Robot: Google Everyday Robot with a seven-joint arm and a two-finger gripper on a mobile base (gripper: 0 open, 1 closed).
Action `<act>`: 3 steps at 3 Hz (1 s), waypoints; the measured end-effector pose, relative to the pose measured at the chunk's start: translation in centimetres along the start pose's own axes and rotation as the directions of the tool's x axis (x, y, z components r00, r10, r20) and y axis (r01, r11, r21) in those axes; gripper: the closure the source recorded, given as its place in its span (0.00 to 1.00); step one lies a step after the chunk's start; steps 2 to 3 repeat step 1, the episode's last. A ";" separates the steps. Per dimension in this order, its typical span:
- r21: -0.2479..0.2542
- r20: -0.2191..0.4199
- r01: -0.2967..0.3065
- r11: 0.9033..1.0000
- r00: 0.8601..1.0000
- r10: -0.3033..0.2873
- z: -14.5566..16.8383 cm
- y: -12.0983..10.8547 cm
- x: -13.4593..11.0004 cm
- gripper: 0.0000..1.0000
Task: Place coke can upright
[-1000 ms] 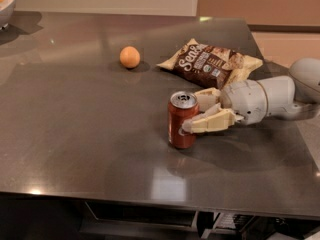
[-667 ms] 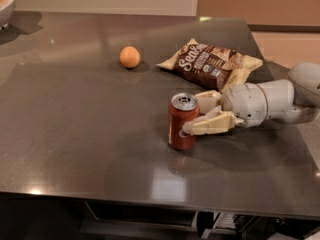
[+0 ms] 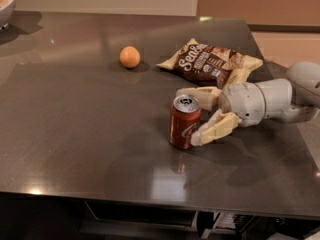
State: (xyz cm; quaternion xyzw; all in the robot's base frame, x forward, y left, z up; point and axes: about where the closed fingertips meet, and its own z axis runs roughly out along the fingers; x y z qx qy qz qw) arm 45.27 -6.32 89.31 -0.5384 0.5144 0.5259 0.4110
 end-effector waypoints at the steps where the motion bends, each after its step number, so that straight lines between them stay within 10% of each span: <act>1: 0.000 0.000 0.000 1.000 1.000 0.000 0.0 0.0 0.0 0.00; 3: 0.000 0.000 0.000 1.000 1.000 0.000 0.0 0.0 0.0 0.00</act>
Offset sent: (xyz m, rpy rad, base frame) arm 0.0000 0.0000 0.0000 0.0000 0.0000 0.0000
